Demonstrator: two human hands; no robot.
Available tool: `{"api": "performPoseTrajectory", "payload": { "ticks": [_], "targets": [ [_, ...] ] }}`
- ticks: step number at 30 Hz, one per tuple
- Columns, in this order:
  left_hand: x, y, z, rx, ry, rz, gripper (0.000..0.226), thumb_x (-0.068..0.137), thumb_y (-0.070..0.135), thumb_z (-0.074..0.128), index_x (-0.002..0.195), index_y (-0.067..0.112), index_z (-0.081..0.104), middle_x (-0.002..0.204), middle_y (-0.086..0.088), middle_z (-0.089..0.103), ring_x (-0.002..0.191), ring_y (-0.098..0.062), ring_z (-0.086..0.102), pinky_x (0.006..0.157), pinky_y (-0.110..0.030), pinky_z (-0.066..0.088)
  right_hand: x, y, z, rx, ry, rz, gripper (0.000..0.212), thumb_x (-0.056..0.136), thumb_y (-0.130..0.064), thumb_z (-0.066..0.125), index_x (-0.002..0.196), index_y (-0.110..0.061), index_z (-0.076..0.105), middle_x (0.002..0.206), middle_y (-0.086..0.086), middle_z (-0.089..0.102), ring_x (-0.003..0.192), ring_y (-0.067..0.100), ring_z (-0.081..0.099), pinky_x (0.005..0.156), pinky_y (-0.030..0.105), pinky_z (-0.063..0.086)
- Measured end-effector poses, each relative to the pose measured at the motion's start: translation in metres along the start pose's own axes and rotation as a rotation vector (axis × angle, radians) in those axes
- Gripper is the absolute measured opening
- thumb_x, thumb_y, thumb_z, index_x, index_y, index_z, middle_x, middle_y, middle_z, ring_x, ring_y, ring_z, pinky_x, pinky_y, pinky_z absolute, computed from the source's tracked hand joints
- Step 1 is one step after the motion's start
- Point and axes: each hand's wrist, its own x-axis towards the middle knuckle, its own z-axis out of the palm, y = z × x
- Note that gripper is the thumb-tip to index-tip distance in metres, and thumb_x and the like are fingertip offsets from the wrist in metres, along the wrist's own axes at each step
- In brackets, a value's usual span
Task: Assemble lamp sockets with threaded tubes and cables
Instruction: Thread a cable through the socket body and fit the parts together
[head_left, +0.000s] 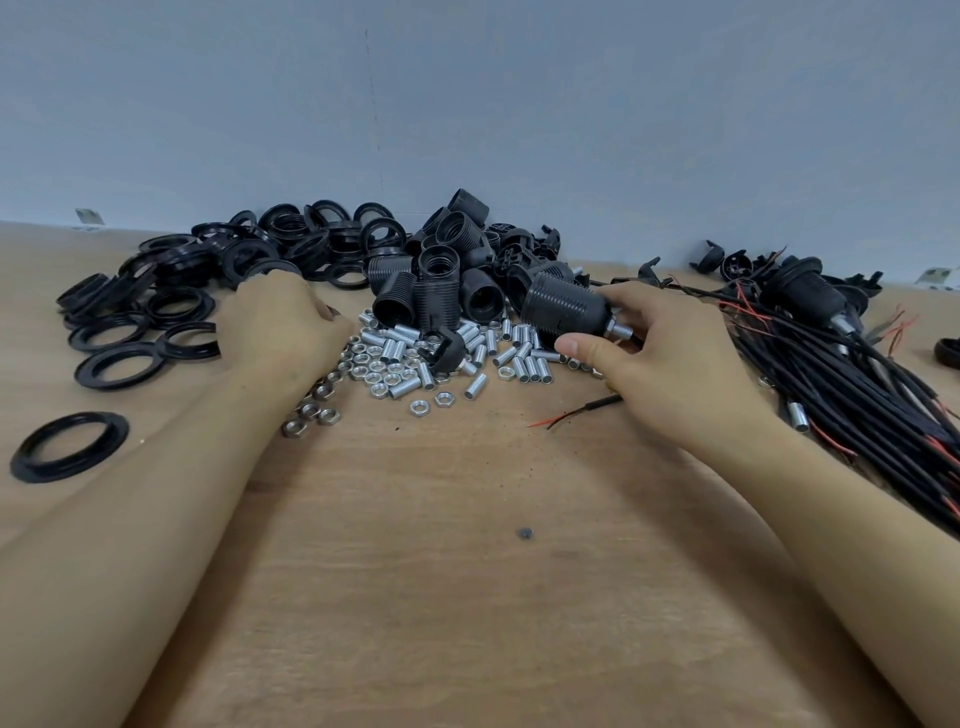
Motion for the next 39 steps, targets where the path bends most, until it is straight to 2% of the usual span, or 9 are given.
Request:
{"api": "performPoseTrajectory", "payload": {
  "ticks": [3,6,9,14,17,21,26,32,39],
  "targets": [
    [-0.002,0.006,-0.001,-0.119,0.006,0.028,0.012,0.077,0.013,0.068,0.074,0.024,0.067,0.104,-0.009,0.068,0.104,-0.032,0.059,0.081,-0.036,0.044,0.000,0.001,0.000,-0.005,0.000,0.001,0.035,0.080,-0.043,0.075,0.113,-0.032,0.069,0.095,-0.018,0.068,0.091,0.000,0.057,0.077,0.014,0.040],
    [0.000,0.006,0.001,-0.211,0.011,0.016,0.036,0.080,0.009,0.060,0.115,0.017,0.066,0.128,-0.016,0.053,0.116,-0.032,0.052,0.095,-0.038,0.043,-0.001,0.000,0.001,0.006,-0.011,0.002,0.035,0.079,-0.043,0.075,0.112,-0.033,0.069,0.095,-0.017,0.069,0.092,0.002,0.059,0.078,0.018,0.040],
    [-0.002,0.005,0.001,-0.311,0.050,0.036,0.055,0.083,0.012,0.059,0.138,0.008,0.050,0.118,-0.014,0.063,0.112,-0.022,0.051,0.092,-0.024,0.037,-0.001,0.000,0.001,0.012,-0.017,-0.001,0.036,0.080,-0.043,0.075,0.113,-0.034,0.068,0.098,-0.016,0.070,0.094,0.004,0.060,0.083,0.024,0.043],
    [-0.012,0.022,-0.008,-0.601,0.100,0.146,0.053,0.085,0.011,0.073,0.135,0.017,0.056,0.092,0.011,0.071,0.085,-0.002,0.068,0.084,-0.009,0.047,-0.001,0.000,0.001,0.054,-0.023,-0.011,0.034,0.080,-0.042,0.075,0.112,-0.034,0.068,0.097,-0.018,0.070,0.093,0.002,0.061,0.081,0.014,0.044],
    [-0.032,0.040,-0.010,-0.831,-0.011,0.273,0.063,0.085,0.009,0.077,0.142,0.014,0.050,0.092,0.017,0.075,0.093,0.005,0.069,0.088,-0.012,0.051,-0.003,-0.005,0.001,0.136,-0.041,-0.062,0.032,0.083,-0.040,0.074,0.113,-0.033,0.067,0.098,-0.017,0.071,0.095,0.004,0.064,0.086,0.023,0.049],
    [-0.054,0.057,-0.009,-0.972,-0.239,0.393,0.043,0.090,0.005,0.070,0.130,0.015,0.060,0.100,0.013,0.076,0.105,-0.004,0.069,0.099,-0.033,0.053,-0.005,-0.009,0.002,0.137,-0.022,-0.129,0.029,0.083,-0.041,0.074,0.110,-0.035,0.065,0.095,-0.016,0.070,0.089,0.006,0.063,0.080,0.018,0.047],
    [-0.063,0.063,-0.010,-1.079,-0.335,0.442,0.026,0.099,0.006,0.056,0.123,0.010,0.065,0.101,0.009,0.075,0.098,-0.004,0.071,0.088,-0.018,0.052,-0.004,-0.008,0.000,0.141,-0.057,-0.113,0.035,0.084,-0.038,0.074,0.117,-0.028,0.066,0.099,-0.012,0.070,0.093,0.009,0.064,0.086,0.030,0.049],
    [-0.058,0.061,-0.006,-1.260,-0.430,0.325,0.022,0.095,0.014,0.063,0.117,0.012,0.069,0.104,-0.008,0.076,0.106,-0.023,0.070,0.097,-0.037,0.053,-0.005,-0.009,0.001,0.122,-0.054,-0.138,0.033,0.083,-0.040,0.074,0.113,-0.027,0.068,0.097,-0.009,0.072,0.091,0.013,0.066,0.085,0.035,0.049],
    [-0.055,0.059,-0.008,-1.309,-0.439,0.319,0.022,0.086,0.017,0.067,0.106,0.022,0.075,0.103,-0.003,0.077,0.105,-0.021,0.070,0.096,-0.037,0.054,-0.006,-0.012,0.001,0.158,-0.073,-0.143,0.033,0.084,-0.037,0.073,0.115,-0.025,0.067,0.100,-0.008,0.072,0.096,0.010,0.065,0.087,0.034,0.050]
  ]
}}
